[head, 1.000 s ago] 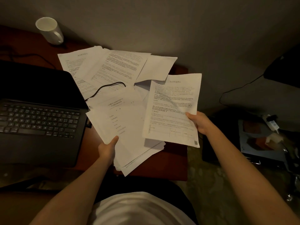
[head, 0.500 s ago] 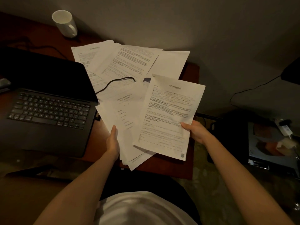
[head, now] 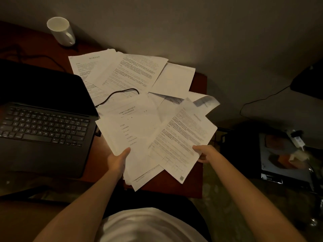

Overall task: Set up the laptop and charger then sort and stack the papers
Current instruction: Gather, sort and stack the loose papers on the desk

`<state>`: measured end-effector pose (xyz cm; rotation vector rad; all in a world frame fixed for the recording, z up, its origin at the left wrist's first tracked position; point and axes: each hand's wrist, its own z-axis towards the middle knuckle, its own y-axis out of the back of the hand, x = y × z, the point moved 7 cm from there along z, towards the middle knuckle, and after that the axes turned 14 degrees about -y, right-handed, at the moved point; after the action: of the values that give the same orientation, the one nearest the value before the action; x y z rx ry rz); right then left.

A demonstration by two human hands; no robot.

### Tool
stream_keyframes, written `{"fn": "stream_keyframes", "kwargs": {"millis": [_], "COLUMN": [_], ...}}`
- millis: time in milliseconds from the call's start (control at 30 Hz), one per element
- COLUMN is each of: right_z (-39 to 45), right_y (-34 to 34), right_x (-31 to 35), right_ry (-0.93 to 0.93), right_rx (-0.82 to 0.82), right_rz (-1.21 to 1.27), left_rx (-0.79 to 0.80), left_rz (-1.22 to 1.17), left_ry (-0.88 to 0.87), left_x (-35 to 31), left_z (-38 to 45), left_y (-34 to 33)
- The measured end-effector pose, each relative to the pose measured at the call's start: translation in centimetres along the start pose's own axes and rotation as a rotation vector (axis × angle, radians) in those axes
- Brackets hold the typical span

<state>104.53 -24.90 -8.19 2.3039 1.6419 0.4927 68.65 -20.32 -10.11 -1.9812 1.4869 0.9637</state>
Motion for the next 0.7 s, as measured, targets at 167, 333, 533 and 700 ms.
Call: {"fn": "stream_keyframes", "kwargs": {"millis": [167,333,533,700], "right_z": [-2.6,-4.9,-3.4,-2.7], "right_y": [1.9,-0.9,-1.8,-2.0], "right_x": [6.3,14.2,19.6,20.9], "right_ry": [0.307,0.708,0.777,0.828], "right_rx": [-0.635,-0.613,-0.606,-0.713], "right_rz": [-0.270,-0.465,-0.547,-0.478], "left_rx": [-0.027,-0.042,-0.048,-0.067], "left_rz": [0.044,0.021,0.030,0.032], "left_ry": [-0.018,-0.022,-0.019,-0.020], "left_x": [0.1,0.4,0.6,0.8], "left_z": [0.4,0.8,1.1,1.3], "left_y": [0.0,0.0,0.0,0.0]}}
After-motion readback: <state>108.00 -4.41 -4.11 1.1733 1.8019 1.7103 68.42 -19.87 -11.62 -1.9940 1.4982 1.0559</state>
